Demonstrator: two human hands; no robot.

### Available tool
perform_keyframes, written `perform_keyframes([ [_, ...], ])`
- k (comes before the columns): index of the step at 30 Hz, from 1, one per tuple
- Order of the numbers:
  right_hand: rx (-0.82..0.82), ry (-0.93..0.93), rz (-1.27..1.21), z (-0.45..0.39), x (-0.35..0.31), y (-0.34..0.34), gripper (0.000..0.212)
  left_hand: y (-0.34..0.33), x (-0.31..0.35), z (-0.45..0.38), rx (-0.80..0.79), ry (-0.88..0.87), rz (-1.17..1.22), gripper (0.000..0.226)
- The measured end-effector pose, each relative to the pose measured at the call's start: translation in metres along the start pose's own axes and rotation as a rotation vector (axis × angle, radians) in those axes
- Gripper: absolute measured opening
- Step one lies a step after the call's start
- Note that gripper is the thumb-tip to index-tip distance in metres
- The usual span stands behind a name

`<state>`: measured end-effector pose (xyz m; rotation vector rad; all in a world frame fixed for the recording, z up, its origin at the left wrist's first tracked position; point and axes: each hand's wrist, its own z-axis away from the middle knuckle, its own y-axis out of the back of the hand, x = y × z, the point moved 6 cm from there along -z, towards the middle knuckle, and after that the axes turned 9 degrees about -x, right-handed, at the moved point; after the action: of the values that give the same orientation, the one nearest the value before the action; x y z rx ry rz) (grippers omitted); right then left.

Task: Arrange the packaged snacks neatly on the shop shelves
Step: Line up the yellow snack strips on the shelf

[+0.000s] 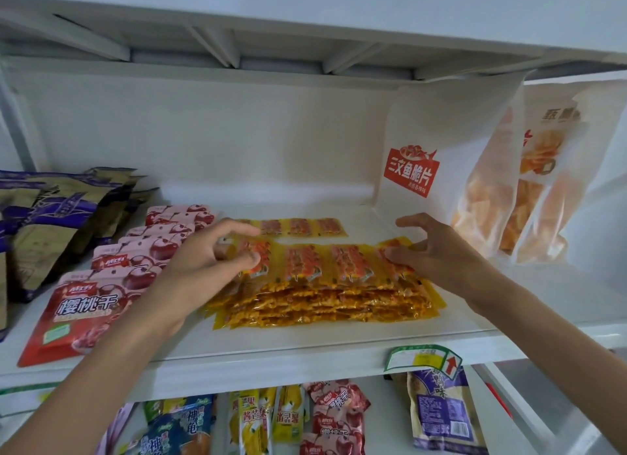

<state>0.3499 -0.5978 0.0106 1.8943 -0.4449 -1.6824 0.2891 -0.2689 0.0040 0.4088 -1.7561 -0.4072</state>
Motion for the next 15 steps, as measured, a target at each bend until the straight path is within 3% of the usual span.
perform_keyframes([
  [2,0.028,-0.029,0.266,0.004,0.003,0.001,0.05,-0.001,-0.002,0.004,-0.015,0.004,-0.15,0.023],
  [4,0.146,-0.03,0.617,0.012,0.001,0.005,0.065,0.004,-0.002,0.006,0.025,-0.025,-0.395,0.044],
  [6,0.296,0.032,0.858,0.024,-0.01,0.006,0.076,0.018,0.003,0.009,0.182,-0.061,-0.621,0.059],
  [9,0.237,0.269,0.764,0.031,-0.021,-0.004,0.068,0.025,0.026,0.016,0.407,-0.194,-0.731,0.059],
  [11,0.063,0.399,0.716,0.028,-0.021,-0.02,0.058,0.004,0.039,0.015,0.315,-0.338,-0.717,0.058],
  [13,-0.109,0.413,0.691,0.024,-0.013,-0.038,0.053,-0.029,0.037,0.009,0.077,-0.396,-0.715,0.059],
  [15,-0.167,0.411,0.708,0.023,-0.005,-0.049,0.056,-0.059,0.022,0.003,-0.175,-0.381,-0.746,0.058],
])
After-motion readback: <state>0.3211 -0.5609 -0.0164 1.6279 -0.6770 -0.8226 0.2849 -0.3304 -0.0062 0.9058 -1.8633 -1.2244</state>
